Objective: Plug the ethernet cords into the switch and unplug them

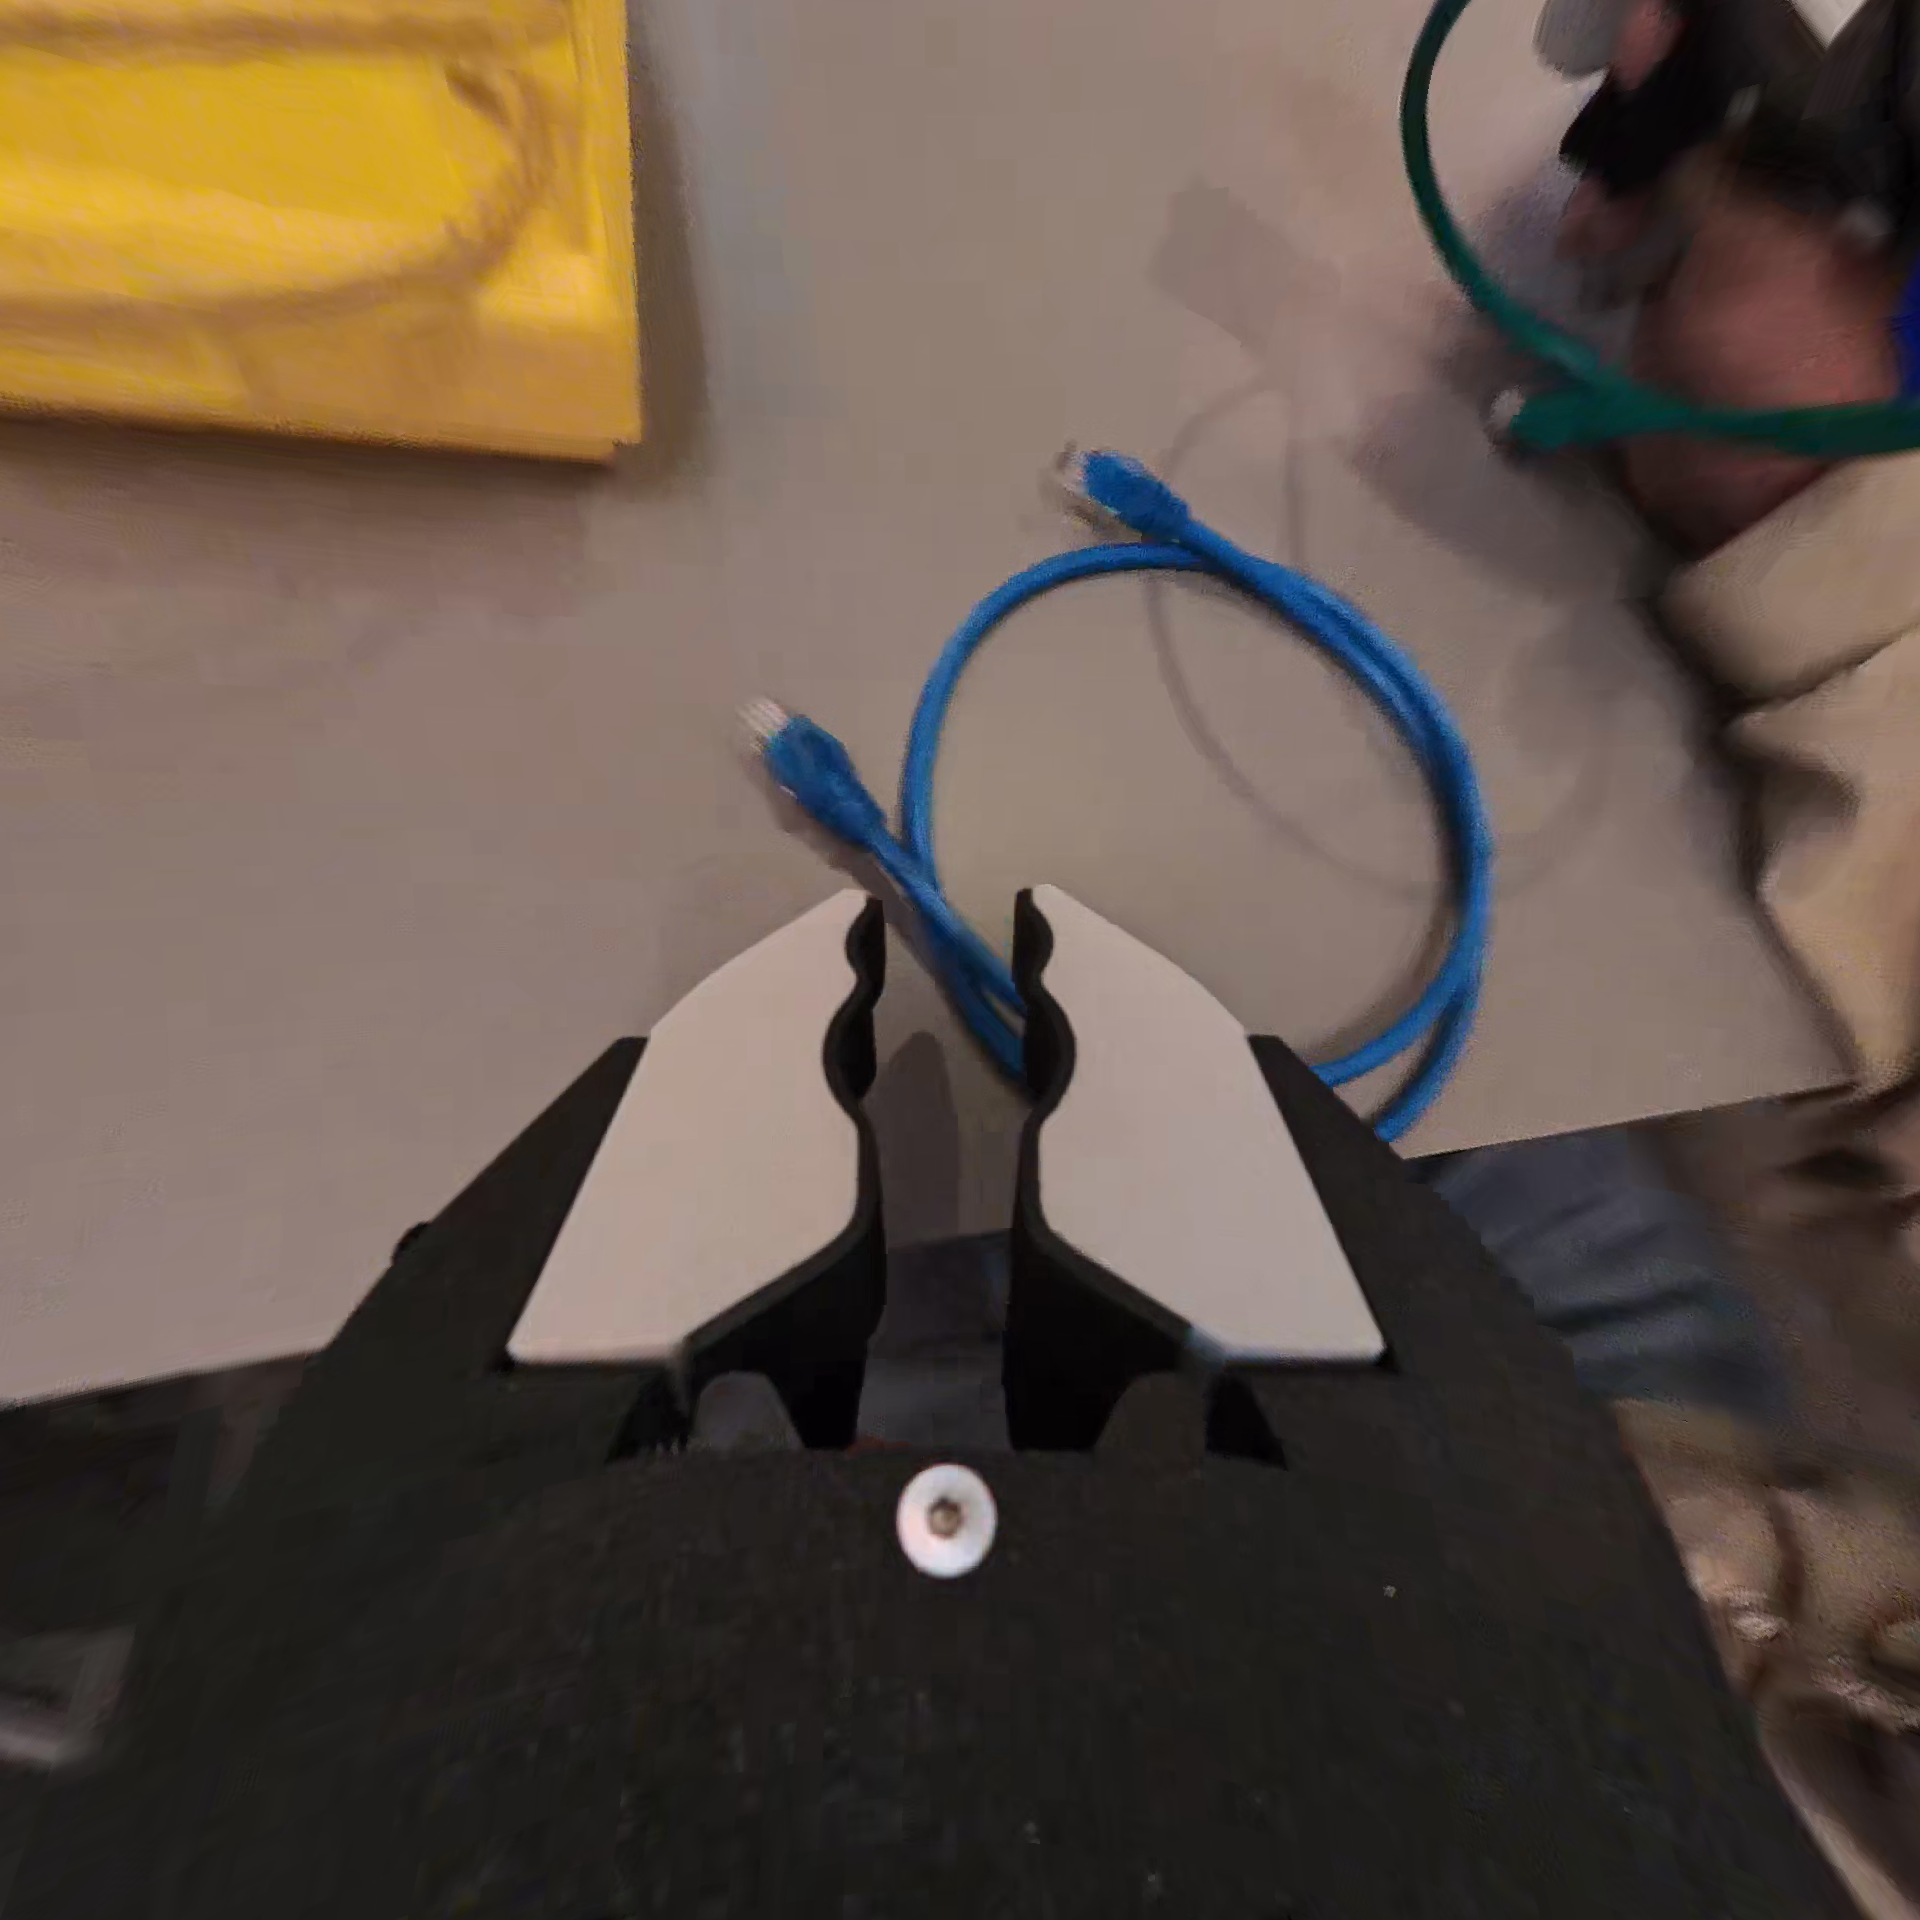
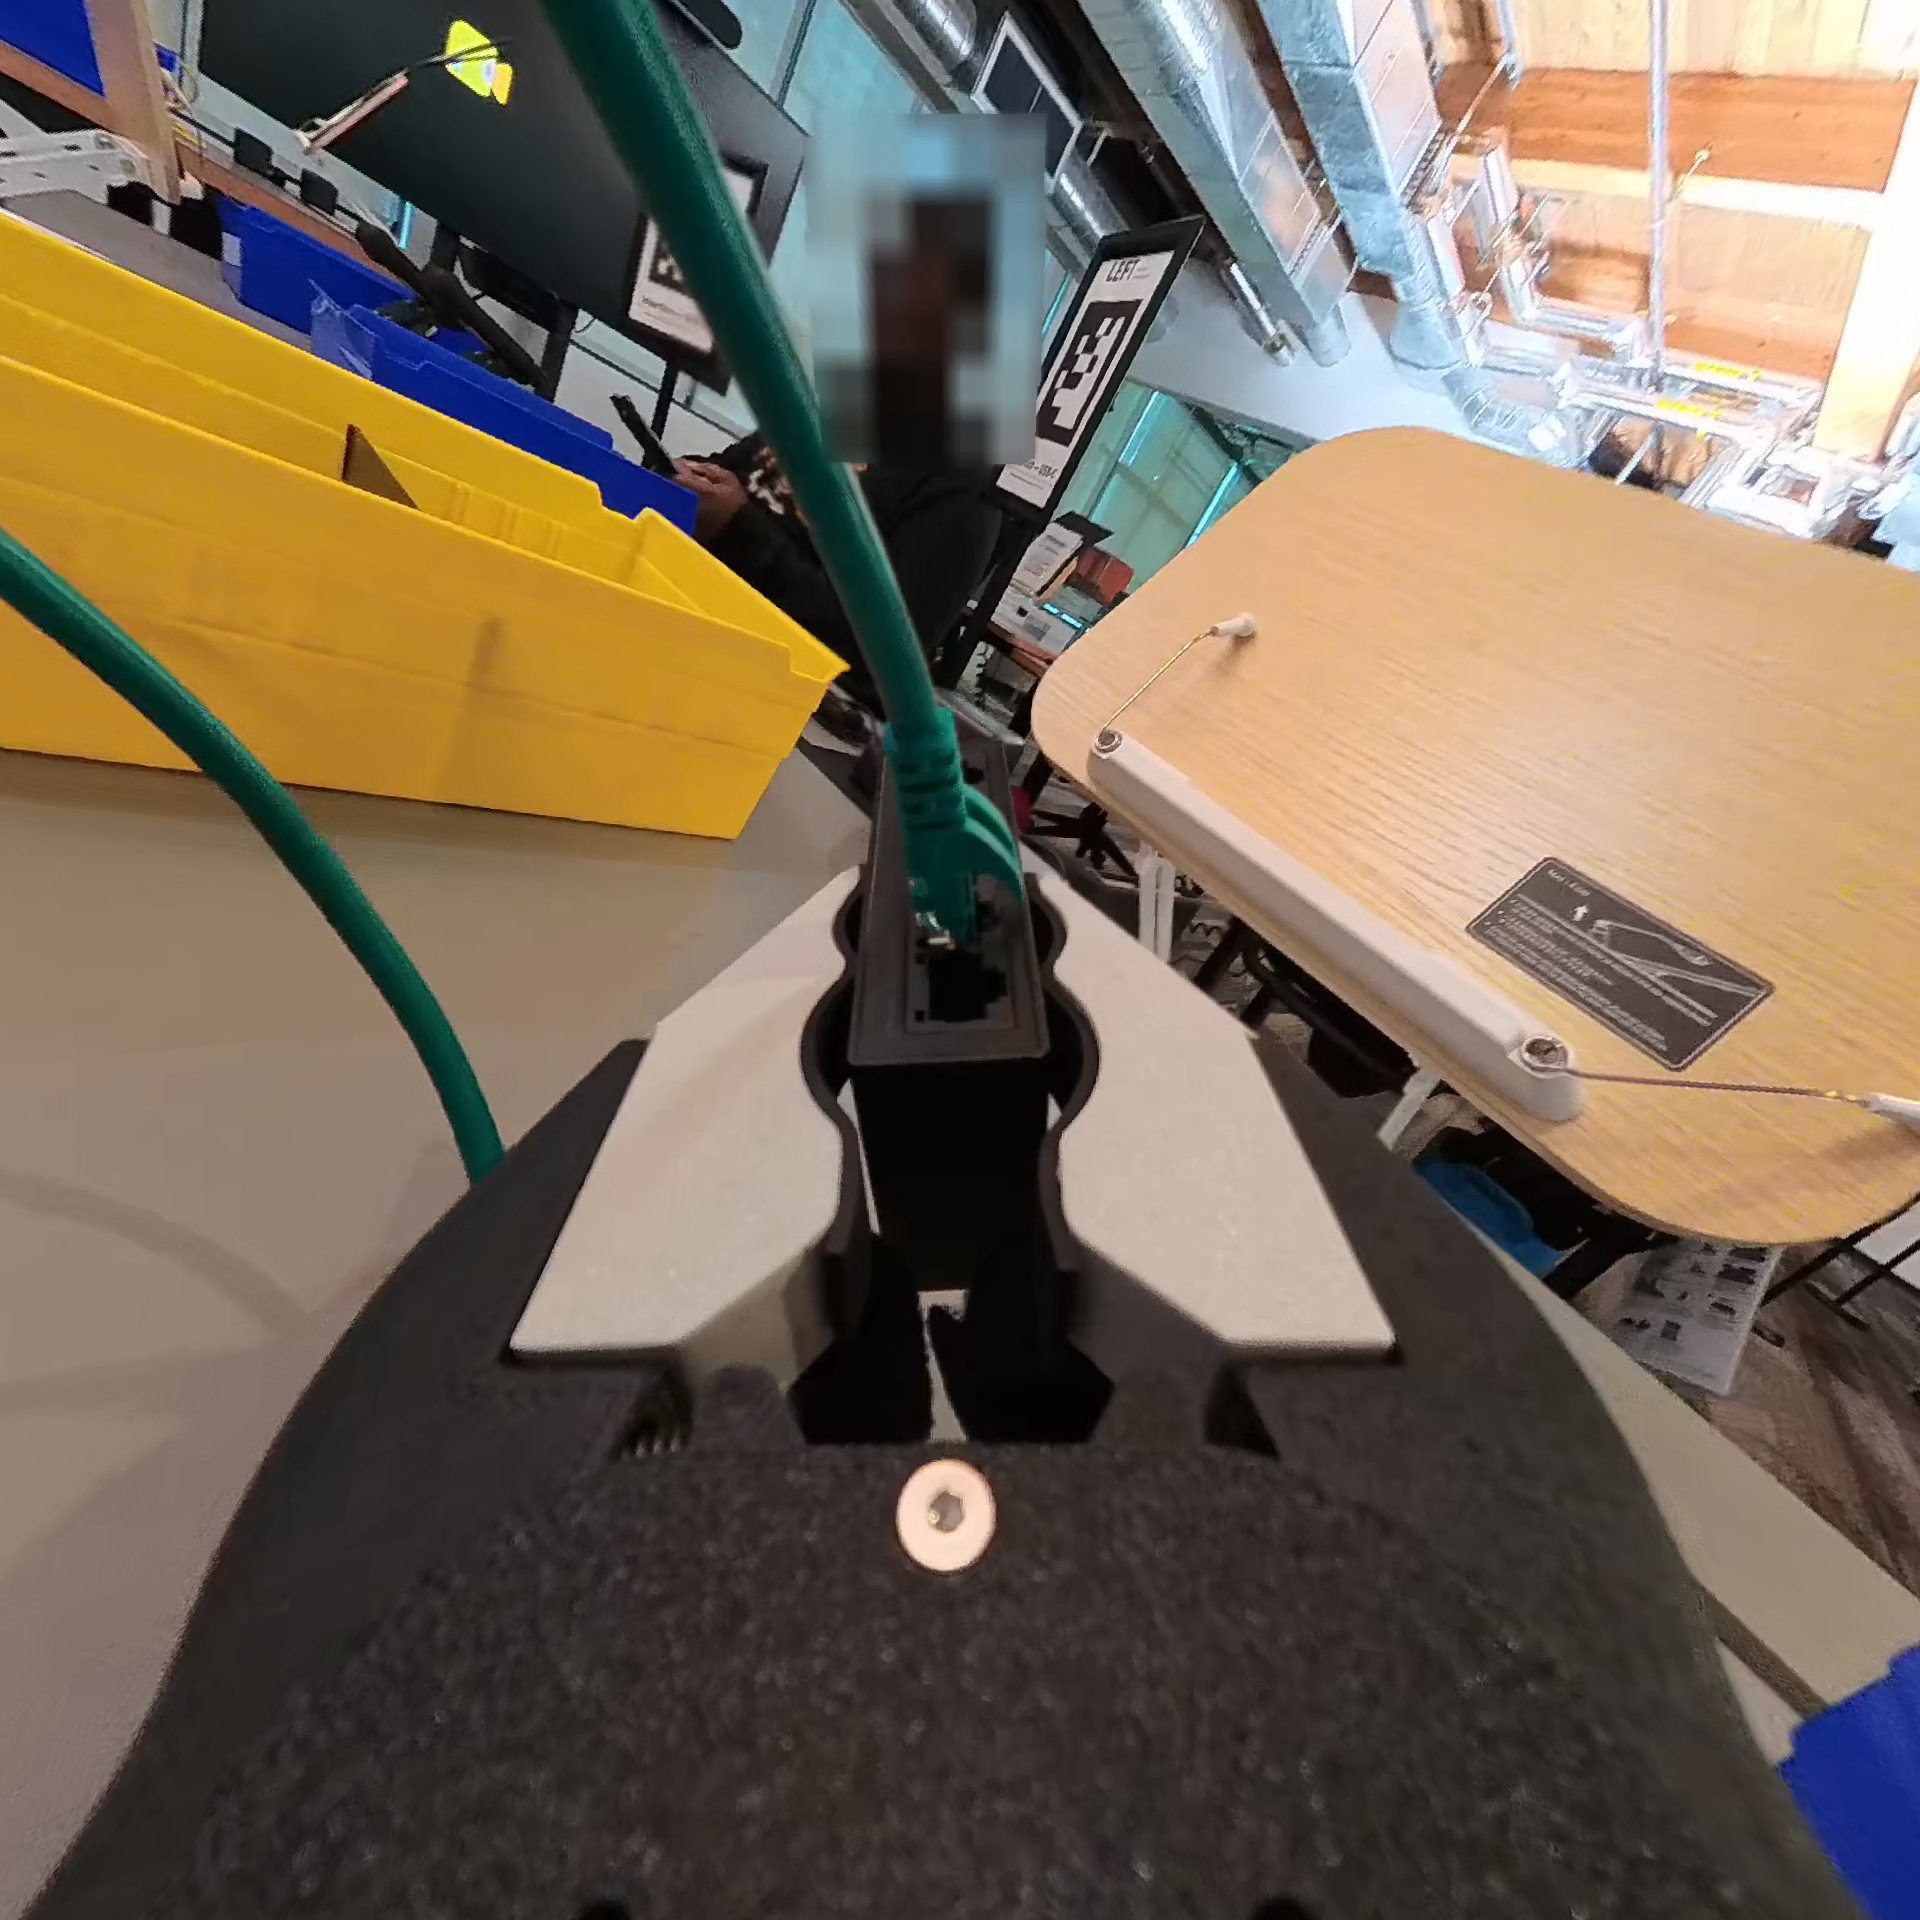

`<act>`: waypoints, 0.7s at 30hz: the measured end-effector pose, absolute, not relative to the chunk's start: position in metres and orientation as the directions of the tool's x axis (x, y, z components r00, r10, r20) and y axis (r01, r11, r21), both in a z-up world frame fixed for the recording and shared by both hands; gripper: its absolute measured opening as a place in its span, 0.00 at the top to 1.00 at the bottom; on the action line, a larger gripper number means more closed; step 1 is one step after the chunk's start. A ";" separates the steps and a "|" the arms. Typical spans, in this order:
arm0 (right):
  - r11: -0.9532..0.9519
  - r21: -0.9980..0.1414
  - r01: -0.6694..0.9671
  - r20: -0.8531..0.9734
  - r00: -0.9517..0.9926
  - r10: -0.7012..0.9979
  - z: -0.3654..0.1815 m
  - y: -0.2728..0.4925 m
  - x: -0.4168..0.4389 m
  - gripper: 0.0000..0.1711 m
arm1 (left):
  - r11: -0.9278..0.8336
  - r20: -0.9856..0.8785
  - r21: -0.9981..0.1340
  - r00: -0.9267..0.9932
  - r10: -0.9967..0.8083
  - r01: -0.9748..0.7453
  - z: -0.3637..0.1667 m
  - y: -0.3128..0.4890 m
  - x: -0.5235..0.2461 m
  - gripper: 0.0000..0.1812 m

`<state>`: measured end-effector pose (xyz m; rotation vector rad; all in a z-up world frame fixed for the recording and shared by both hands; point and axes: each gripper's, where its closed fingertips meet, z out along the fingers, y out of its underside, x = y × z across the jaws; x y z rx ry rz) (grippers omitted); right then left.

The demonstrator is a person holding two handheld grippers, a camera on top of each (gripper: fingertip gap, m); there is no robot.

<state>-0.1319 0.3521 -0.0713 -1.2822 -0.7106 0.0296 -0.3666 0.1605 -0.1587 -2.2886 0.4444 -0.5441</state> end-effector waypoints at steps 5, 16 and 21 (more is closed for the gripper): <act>0.318 -0.876 0.362 0.470 0.786 0.401 -0.072 0.351 -0.134 0.84 | -0.695 0.186 -0.702 0.903 -0.387 -0.153 -0.178 0.154 -0.354 0.84; 0.352 -0.841 0.411 0.534 0.737 0.415 -0.077 0.346 -0.148 0.84 | -0.659 0.061 -0.696 0.891 -0.450 -0.285 -0.188 0.183 -0.360 0.96; 0.430 -0.736 0.524 0.672 0.647 0.361 -0.079 0.338 -0.160 0.84 | -0.481 -0.133 -0.723 0.783 -0.608 -0.497 -0.155 0.208 -0.350 0.97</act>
